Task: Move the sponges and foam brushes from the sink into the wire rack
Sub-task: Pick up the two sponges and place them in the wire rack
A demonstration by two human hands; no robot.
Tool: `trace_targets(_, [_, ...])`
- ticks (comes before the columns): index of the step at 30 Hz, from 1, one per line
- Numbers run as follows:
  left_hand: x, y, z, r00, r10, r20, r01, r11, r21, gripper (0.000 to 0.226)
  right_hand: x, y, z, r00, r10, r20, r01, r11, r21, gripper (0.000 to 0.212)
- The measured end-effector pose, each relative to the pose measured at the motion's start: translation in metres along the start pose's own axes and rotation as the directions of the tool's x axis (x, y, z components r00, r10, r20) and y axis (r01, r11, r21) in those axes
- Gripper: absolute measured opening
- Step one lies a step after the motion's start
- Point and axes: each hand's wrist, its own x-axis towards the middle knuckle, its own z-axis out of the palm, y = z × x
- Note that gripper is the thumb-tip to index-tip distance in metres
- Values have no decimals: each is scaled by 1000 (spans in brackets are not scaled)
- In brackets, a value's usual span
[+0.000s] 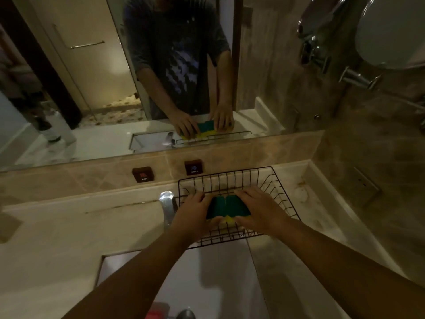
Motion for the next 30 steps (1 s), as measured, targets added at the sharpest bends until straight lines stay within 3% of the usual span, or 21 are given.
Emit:
trace_targets(5, [21,-9,22,997,-61,35,60,998,31,72,28,28,23,997,-64,43,61,996,64,83])
trace_targets(12, [54,-22,61,976,-191,105,183,979,87,67,61,55,59,994,-15,105,0,990,139,73])
trace_targets(18, [76,-40,88,972,-211,103,205,976,70,67,84,66,86,989,-19,145,2,993,120,82])
trace_targets(23, [87,-50,104,976,-205,76,184,956,227,72,99,72,104,997,5,78,-16,990,141,69])
trace_targets(30, [97,-64,125,985,-172,7,166,961,222,67,110,84,126,994,-69,-88,74,996,56,48])
